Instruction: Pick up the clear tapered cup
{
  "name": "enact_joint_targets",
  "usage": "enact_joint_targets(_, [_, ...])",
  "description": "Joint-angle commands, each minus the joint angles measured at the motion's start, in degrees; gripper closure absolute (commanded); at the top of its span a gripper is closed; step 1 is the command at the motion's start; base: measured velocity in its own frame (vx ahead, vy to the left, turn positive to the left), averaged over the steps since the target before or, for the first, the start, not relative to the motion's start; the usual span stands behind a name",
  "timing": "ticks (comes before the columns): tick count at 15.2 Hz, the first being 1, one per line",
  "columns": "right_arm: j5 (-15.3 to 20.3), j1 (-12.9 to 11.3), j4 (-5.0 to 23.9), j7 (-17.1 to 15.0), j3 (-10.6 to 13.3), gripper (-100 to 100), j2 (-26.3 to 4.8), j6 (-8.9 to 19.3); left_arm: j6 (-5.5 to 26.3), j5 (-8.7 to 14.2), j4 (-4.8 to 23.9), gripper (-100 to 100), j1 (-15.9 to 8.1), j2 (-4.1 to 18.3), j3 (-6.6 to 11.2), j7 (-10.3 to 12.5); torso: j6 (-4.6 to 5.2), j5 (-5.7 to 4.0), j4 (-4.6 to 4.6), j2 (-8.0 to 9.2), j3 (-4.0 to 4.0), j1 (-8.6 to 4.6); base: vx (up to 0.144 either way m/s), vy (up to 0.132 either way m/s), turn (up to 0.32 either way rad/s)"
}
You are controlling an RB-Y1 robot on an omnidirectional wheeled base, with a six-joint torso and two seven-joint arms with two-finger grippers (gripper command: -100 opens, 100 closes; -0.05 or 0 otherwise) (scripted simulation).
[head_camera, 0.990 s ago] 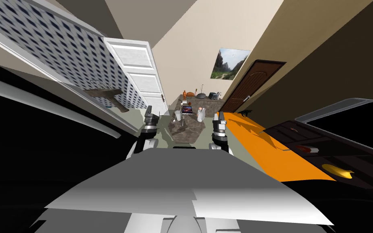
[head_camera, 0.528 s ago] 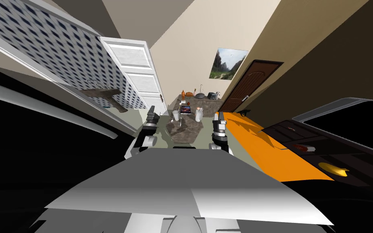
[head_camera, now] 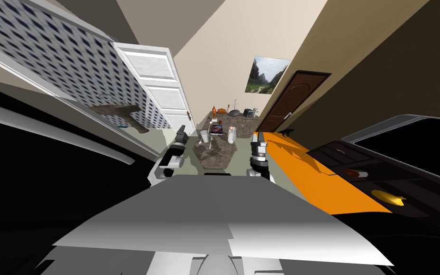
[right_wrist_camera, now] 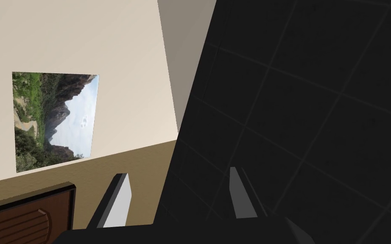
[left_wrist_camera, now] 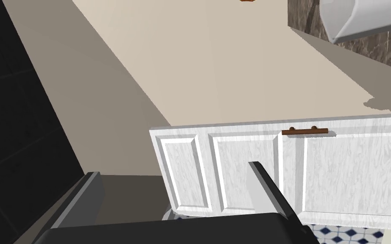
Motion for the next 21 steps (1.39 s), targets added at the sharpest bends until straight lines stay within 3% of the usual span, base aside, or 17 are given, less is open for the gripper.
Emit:
enact_joint_targets(1, [0.00,0.00,0.00,0.00,0.00,0,0.00,0.00,2.86,0.83,1.82,-100,-2.01,1.74,1.03,-0.32,0.00,0.00,0.00,0.00,0.00,0.00,0.007,-0.071,-0.019])
enact_joint_targets(3, [0.00,0.00,0.00,0.00,0.00,0,0.00,0.00,4.36,0.83,1.82,-100,-2.01,1.74,1.03,-0.32,0.01,0.00,0.00,-0.02,-0.01,-0.02,0.005,-0.062,-0.011])
enact_joint_targets(4, [0.00,0.00,0.00,0.00,0.00,0,0.00,0.00,6.19,1.49,3.42,-100,-3.90,3.09,1.85,-0.75,0.00,0.00,0.00,-0.01,-0.01,0.03,0.002,-0.063,-0.014])
enact_joint_targets(6, [0.00,0.00,0.00,0.00,0.00,0,0.00,0.00,7.84,1.49,3.42,-100,-3.90,3.09,1.85,-0.75,0.00,0.00,0.00,0.01,0.00,0.00,-0.002,-0.060,-0.014])
enact_joint_targets(7, [0.00,0.00,0.00,0.00,0.00,0,0.00,0.00,9.55,2.18,5.10,-100,-5.85,4.44,2.68,-1.21,0.00,0.01,0.00,0.02,0.01,0.04,0.002,-0.064,-0.016])
enact_joint_targets(10, [0.00,0.00,0.00,0.00,0.00,0,0.00,0.00,11.48,2.18,5.10,-100,-5.85,4.44,2.68,-1.21,0.00,0.01,0.00,-0.03,-0.01,0.05,0.009,-0.047,-0.009])
enact_joint_targets(11, [0.00,0.00,0.00,0.00,0.00,0,0.00,0.00,13.52,2.90,6.86,-100,-7.85,5.79,3.53,-1.71,-0.01,0.02,0.00,-0.01,-0.01,0.11,0.005,-0.043,-0.022])
enact_joint_targets(13, [0.00,0.00,0.00,0.00,0.00,0,0.00,0.00,15.24,2.90,6.86,-100,-7.85,5.79,3.53,-1.71,0.00,0.02,0.00,-0.01,0.00,0.07,0.002,-0.051,-0.014])
enact_joint_targets(14, [0.00,0.00,0.00,0.00,0.00,0,0.00,0.00,16.66,3.64,8.70,-100,-9.88,7.14,4.37,-2.25,0.00,0.02,0.00,0.00,0.00,0.08,0.001,-0.068,-0.015])
enact_joint_targets(16, [0.00,0.00,0.00,0.00,0.00,0,0.00,0.00,19.12,3.64,8.70,-100,-9.88,7.14,4.37,-2.25,0.01,0.00,0.00,-0.01,-0.01,-0.01,0.007,-0.066,-0.013])
enact_joint_targets(17, [0.00,0.00,0.00,0.00,0.00,0,0.00,0.00,20.45,4.41,10.61,-100,-11.94,8.50,5.22,-2.81,0.00,0.00,0.00,-0.01,-0.01,0.02,0.009,-0.056,-0.019])
enact_joint_targets(20, [0.00,0.00,0.00,0.00,0.00,0,0.00,0.00,23.10,4.41,10.61,-100,-11.94,8.50,5.22,-2.81,0.00,0.01,0.00,-0.01,-0.01,0.04,0.006,-0.049,-0.009])
enact_joint_targets(21, [0.00,0.00,0.00,0.00,0.00,0,0.00,0.00,25.14,5.20,12.57,-100,-14.03,9.85,6.07,-3.41,-0.01,0.02,0.00,0.00,0.00,0.09,0.000,-0.048,-0.020])
